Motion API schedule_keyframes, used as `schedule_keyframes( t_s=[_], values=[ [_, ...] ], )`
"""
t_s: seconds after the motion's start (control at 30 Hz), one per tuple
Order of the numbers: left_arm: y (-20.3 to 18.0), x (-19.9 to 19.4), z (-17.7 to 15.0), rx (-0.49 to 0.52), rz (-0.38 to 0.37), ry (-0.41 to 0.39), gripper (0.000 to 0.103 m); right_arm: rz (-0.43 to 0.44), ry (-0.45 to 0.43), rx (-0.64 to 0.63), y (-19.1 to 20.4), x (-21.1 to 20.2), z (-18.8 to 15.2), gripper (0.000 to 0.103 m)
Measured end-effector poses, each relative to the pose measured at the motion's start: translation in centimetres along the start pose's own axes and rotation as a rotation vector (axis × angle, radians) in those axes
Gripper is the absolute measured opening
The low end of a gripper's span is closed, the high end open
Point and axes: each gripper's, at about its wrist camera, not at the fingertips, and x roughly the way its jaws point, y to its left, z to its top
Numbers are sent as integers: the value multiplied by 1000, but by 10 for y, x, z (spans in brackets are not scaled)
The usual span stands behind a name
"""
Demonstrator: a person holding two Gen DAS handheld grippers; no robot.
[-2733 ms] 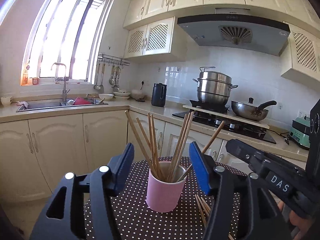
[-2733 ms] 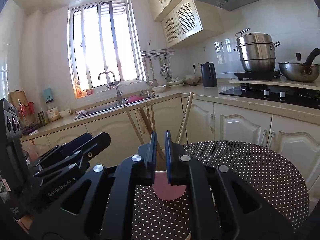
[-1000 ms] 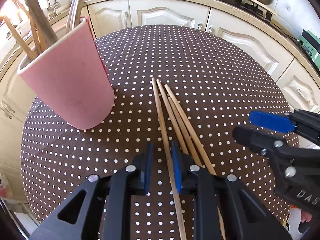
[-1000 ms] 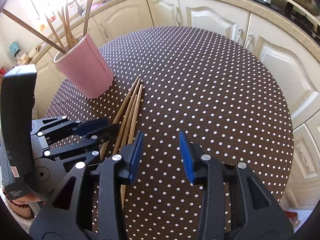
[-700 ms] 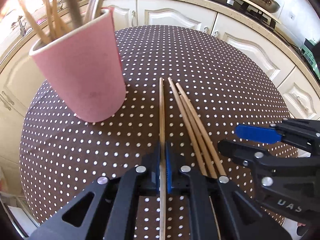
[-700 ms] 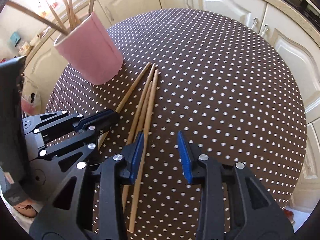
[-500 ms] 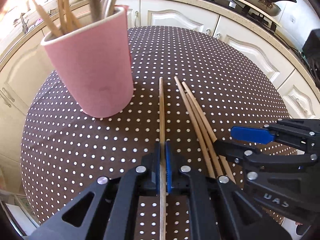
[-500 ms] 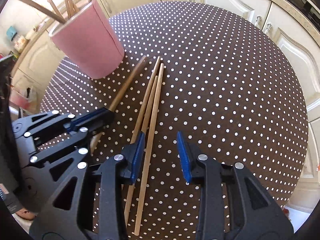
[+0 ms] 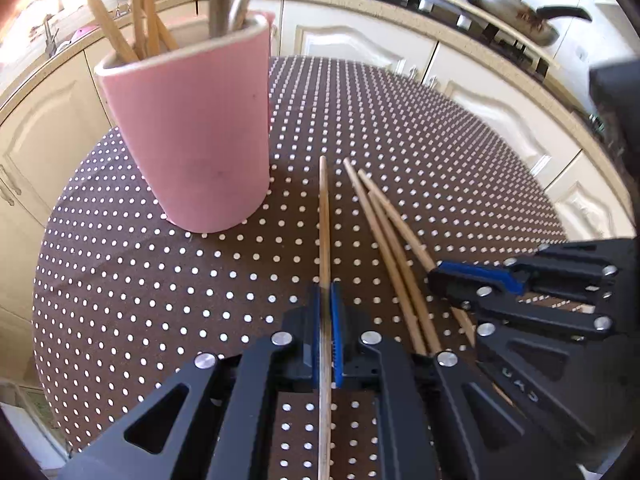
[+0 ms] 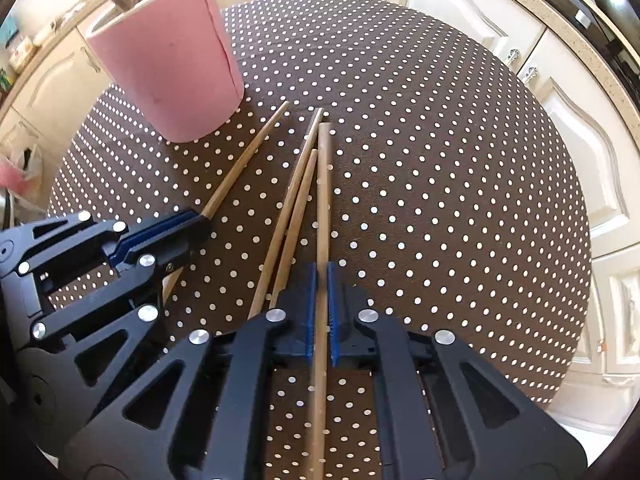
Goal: Organize utensils
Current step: 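Lift the left tool's chopstick over the pink cup while the right tool carries its own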
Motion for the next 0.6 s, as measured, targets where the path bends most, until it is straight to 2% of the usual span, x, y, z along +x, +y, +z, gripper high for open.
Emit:
schedule_keyframes(
  t_s=[0.13, 0.27, 0.43, 0.6],
  values=[
    [-2, -24, -6, 13, -26, -67, 5, 43, -44, 35, -7, -8, -12, 6],
    [-10, -50, -10, 41, -48, -143, 5, 80, -124, 53, -17, -32, -29, 6],
    [-20, -90, -23, 87, -115, -253, 5, 142, -272, 82, -25, -77, -45, 6],
    [-34, -133, -38, 163, -176, -413, 5, 211, -448, 115, -40, -126, -61, 6]
  ],
)
